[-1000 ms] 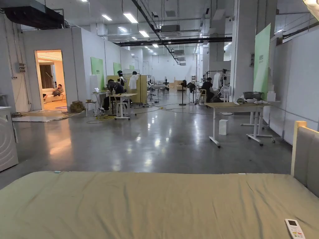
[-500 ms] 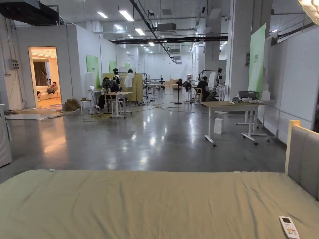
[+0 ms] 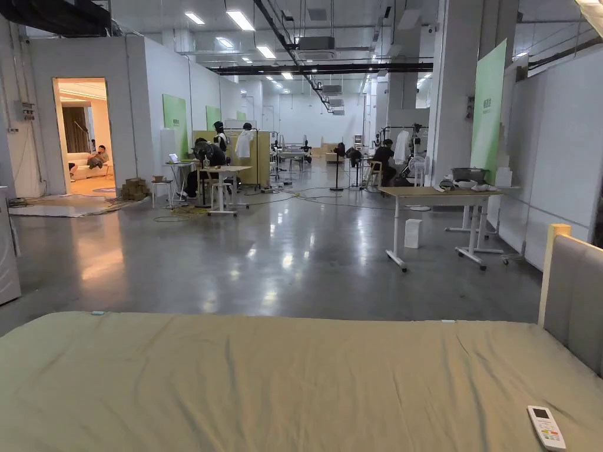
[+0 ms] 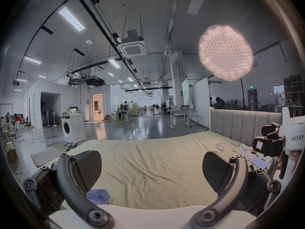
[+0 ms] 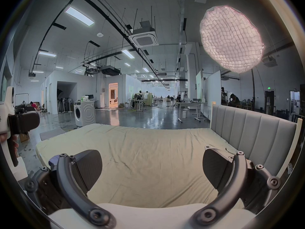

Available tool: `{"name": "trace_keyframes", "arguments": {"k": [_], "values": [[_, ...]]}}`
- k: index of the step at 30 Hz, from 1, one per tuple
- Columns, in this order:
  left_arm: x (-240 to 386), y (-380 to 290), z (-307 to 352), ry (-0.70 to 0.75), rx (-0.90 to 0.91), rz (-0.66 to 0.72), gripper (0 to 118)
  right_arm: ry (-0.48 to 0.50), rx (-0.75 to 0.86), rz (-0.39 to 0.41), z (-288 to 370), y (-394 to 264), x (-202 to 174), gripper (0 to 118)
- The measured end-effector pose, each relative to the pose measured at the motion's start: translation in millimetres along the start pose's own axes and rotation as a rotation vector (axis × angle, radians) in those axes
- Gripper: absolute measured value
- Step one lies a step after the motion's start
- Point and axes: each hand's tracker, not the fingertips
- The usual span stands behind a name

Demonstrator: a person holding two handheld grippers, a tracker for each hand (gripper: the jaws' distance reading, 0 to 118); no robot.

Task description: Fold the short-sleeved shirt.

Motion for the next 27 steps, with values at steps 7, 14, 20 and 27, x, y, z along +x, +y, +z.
{"name": "trace_keyframes", "arguments": {"k": [7,14,20,27], "values": [[-2.3,0.7,-0.7,-0.003,-0.005,0.020,118,-0.022,0.019,0.050,0.4,1.5,-4.9,118],[-2.4,0.0,-2.9,0.003,-0.015,0.023,118,-0.014,0.022,0.023,0.5,1.5,-3.0,118],[-0.2,0.1,-2.5,-0.001,-0.016,0.018,118,-0.063,0.073,0.053,3.8,0.3,-4.0,118],[1.3,-1.6,-4.7,-0.021,-0.046,0.016,118,-0.059,0.072,-0.009,7.7,3.7,3.1,118]]}}
